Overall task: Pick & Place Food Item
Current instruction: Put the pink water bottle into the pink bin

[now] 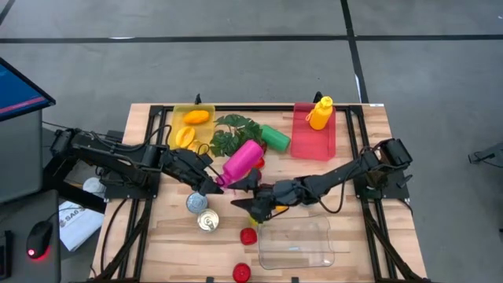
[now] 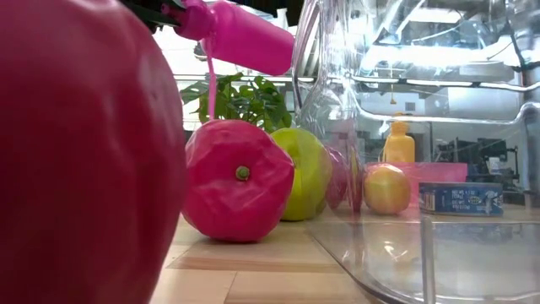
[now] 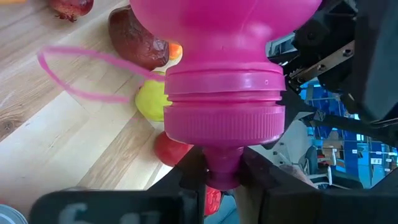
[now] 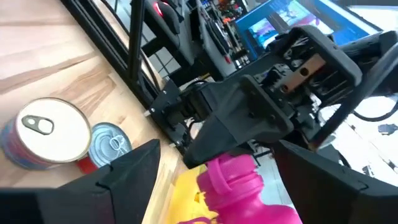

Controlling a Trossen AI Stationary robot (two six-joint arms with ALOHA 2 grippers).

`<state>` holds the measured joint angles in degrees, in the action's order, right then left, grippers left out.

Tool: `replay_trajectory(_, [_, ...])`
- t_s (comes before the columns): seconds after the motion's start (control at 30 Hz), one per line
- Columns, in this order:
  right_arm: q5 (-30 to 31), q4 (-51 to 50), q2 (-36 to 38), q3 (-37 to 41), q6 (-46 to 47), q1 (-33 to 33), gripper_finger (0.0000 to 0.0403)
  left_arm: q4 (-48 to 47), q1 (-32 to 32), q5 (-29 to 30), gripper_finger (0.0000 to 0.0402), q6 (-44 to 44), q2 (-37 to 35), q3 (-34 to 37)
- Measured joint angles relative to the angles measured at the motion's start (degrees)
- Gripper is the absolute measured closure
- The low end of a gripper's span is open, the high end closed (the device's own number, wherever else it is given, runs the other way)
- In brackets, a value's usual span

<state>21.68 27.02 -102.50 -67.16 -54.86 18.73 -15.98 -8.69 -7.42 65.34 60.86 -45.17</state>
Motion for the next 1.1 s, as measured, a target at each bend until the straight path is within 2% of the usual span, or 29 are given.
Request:
replay_trajectory(0.13, [-0.24, 0.13, -0.07, 0.0, -1.06, -0.03, 0.0091, 0.01, 0.0, 0.0, 0.0362, 0.02, 0.0, 0.0])
replay_trajectory(0.3, [2.11, 3.45, -5.38, -1.4, -6.08, 0.01, 0.0091, 0.0, -0.01, 0.02, 0.0355, 0.02, 0.0, 0.0])
replay_trajectory(0.47, [16.88, 6.51, -12.77, -8.06, -14.91, 1.25, 0.0091, 0.12, 0.02, 0.33, 0.0362, 0.17, -0.03, 0.02])
replay_trajectory(0.53, [20.29, 6.63, -14.47, -10.4, -17.62, 1.79, 0.0092, 0.25, -0.02, 0.12, 0.0358, 0.15, -0.07, 0.02])
replay_trajectory(0.67, [20.83, 6.52, -16.09, -12.83, -19.92, 2.06, 0.0092, 0.04, -0.02, -1.2, 0.0355, 0.07, -0.07, 0.02])
replay_trajectory(0.83, [23.29, 5.81, -15.56, -13.03, -20.24, 1.67, 0.0092, 0.24, -0.02, -1.51, 0.0361, 0.07, -0.04, 0.02])
replay_trajectory(1.1, [23.45, 1.51, -15.23, -13.05, -21.72, 1.11, 0.0092, 0.05, -0.02, -1.57, 0.0359, 0.04, -0.02, 0.02])
